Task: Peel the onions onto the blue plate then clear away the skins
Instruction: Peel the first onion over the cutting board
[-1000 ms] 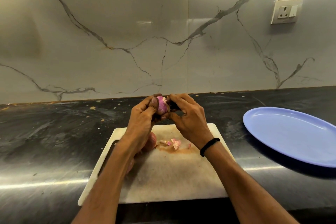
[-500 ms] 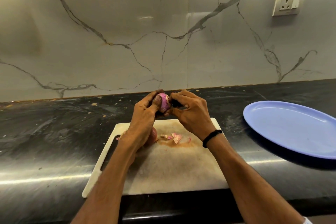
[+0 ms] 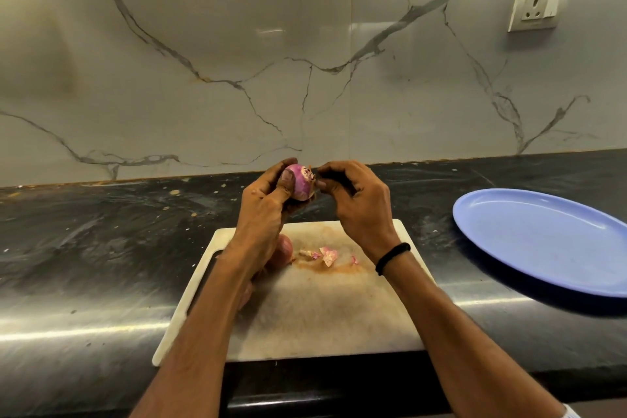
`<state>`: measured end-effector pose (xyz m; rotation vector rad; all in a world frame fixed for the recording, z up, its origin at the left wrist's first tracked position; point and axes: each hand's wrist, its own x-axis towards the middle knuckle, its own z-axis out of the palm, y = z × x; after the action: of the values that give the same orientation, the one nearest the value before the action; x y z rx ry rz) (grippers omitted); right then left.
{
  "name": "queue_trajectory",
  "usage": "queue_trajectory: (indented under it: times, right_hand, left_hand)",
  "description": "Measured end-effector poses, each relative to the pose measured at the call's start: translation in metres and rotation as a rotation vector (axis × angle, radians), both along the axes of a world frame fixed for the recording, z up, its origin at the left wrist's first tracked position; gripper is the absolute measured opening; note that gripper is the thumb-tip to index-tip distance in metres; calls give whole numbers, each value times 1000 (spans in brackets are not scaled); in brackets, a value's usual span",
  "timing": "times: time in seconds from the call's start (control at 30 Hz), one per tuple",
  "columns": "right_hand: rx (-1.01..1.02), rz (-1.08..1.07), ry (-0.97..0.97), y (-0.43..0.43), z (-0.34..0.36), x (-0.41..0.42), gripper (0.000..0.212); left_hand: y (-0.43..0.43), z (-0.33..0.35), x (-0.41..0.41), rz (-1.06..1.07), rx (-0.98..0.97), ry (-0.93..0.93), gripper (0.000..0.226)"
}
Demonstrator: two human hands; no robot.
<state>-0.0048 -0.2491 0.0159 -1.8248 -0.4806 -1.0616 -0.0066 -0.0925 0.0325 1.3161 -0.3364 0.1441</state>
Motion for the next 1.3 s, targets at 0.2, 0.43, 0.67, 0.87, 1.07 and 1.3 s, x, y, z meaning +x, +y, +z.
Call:
queue_trajectory:
  times: [0.2, 0.43, 0.67, 0.87, 1.07, 1.3]
  right_hand:
    - [-37, -4, -73, 0, -1, 2, 15]
    - [-146, -51, -93, 3, -6, 4, 11]
    - [-155, -108, -64, 10, -4, 4, 13]
    - [-25, -10, 138, 9, -1, -1, 23]
    - [334, 100, 252, -3, 9, -5, 24]
    - [236, 57, 143, -5, 11, -9, 19]
  left_hand:
    - [-1, -1, 0, -40, 6, -8, 35]
    - [0, -2, -1, -47, 31, 2, 36]
    - [-4, 2, -5, -66, -45, 58, 51]
    - [-3, 5, -7, -77, -101, 114, 37]
    - [-1, 10, -9, -77, -211, 125, 32]
    - [0, 10, -8, -43, -191, 125, 36]
